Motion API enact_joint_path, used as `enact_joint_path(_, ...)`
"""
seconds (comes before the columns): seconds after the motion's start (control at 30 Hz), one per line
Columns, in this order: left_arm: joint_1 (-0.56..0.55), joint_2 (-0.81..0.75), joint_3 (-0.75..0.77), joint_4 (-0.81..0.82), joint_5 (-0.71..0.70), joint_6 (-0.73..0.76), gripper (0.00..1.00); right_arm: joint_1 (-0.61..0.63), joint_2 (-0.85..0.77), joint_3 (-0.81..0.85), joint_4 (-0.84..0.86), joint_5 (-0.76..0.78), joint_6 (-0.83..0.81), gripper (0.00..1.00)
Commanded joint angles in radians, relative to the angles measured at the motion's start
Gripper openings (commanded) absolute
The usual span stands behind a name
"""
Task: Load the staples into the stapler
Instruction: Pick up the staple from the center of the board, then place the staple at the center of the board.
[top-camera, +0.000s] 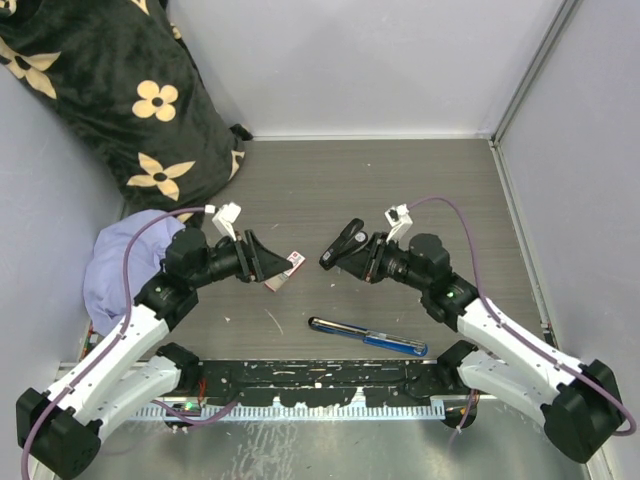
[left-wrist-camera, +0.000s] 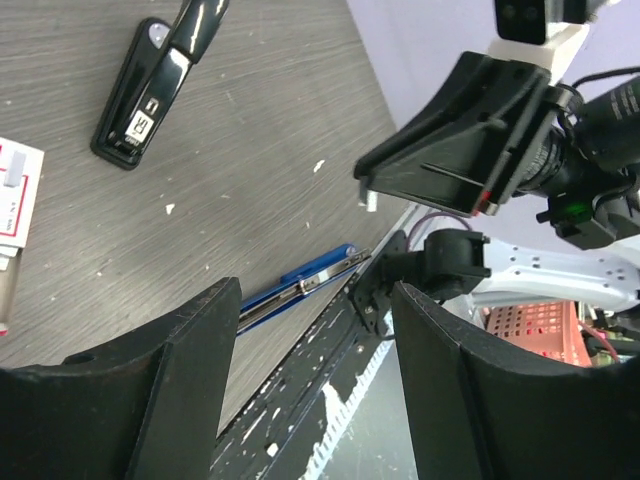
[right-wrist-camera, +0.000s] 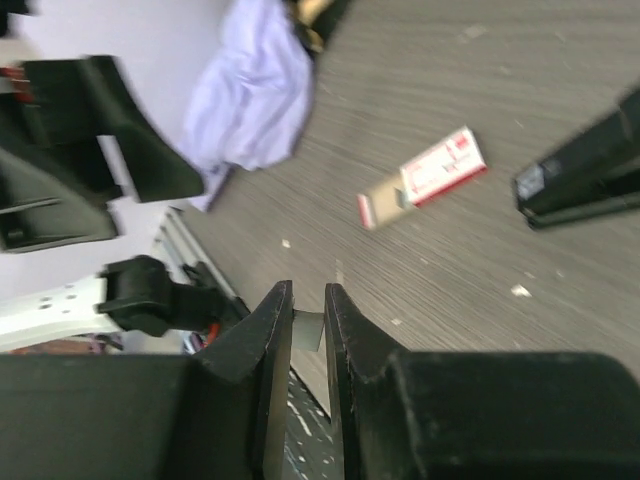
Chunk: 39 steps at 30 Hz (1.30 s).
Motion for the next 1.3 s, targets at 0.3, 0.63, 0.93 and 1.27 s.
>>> enact_joint_path(0.3,0.017,0.016,0.049,-0.129,-0.009,0.164,0.64,0.045,0.332,0.135,-0.339,0.246,-0.083,0.18)
enact_joint_path(0.63,0.021,0.047,0.059,-0.169,-0.023,0.216,0.65,0.140,0.575,0.283,-0.498,0.449,-0.082,0.19)
enact_joint_path(0.93,0.022,0.050,0.077,-0.223,-0.068,0.246,0.66,0.173,0.680,0.342,-0.544,0.513,-0.053,0.21)
enact_joint_path(1.27,0.010,0.085,0.090,-0.341,-0.236,0.255,0.66,0.178,0.688,0.358,-0.575,0.550,-0.043,0.47)
